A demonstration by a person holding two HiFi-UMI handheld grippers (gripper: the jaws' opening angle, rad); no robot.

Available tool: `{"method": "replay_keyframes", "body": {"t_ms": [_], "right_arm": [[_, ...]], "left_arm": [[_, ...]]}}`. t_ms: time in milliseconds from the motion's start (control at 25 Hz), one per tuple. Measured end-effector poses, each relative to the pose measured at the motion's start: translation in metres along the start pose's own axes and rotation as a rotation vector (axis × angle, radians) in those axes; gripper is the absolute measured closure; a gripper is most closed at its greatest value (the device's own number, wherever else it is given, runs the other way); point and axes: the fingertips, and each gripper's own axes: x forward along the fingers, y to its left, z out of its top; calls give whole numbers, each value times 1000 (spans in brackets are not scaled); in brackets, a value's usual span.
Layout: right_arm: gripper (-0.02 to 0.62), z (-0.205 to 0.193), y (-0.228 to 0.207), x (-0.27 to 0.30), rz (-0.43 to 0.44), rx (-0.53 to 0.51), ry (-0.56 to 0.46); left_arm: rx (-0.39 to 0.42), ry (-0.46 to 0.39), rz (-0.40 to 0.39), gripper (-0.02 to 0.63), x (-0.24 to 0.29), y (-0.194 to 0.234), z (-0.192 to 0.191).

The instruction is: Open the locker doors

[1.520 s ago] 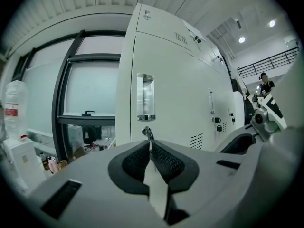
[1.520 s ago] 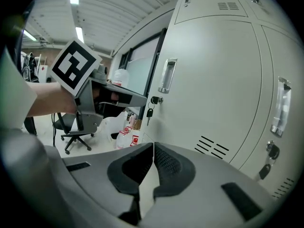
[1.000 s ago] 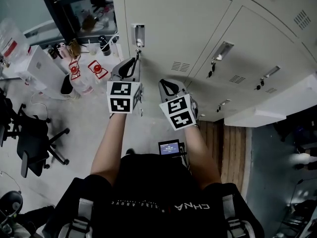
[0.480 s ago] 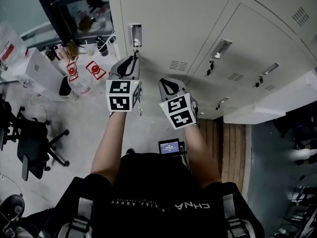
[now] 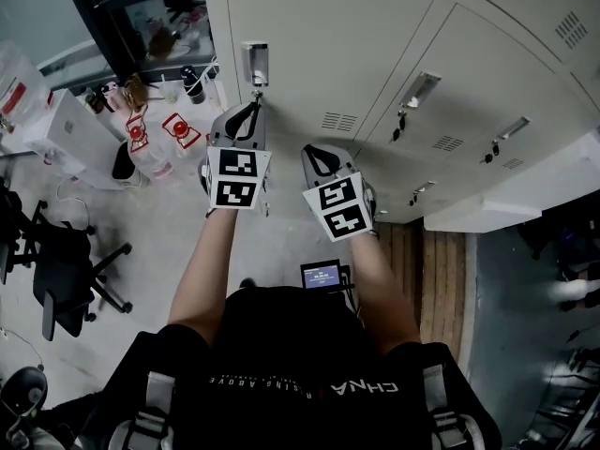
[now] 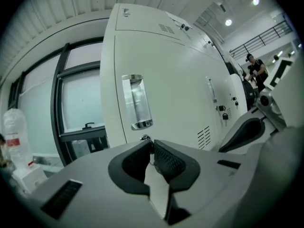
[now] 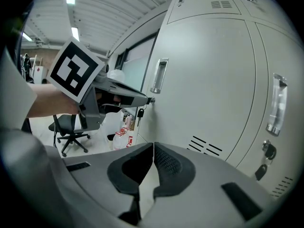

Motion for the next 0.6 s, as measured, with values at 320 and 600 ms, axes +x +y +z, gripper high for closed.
{"method": "replay_keyframes", "body": {"t_ms": [320,600], "right_arm": [[563,7,7,3,29,29,-17],[563,12,5,7,29,58,-33]], "left_arm": [[391,62,-10,568,1,-5,-2],[716,116,-30,568,0,-9,-4]]}}
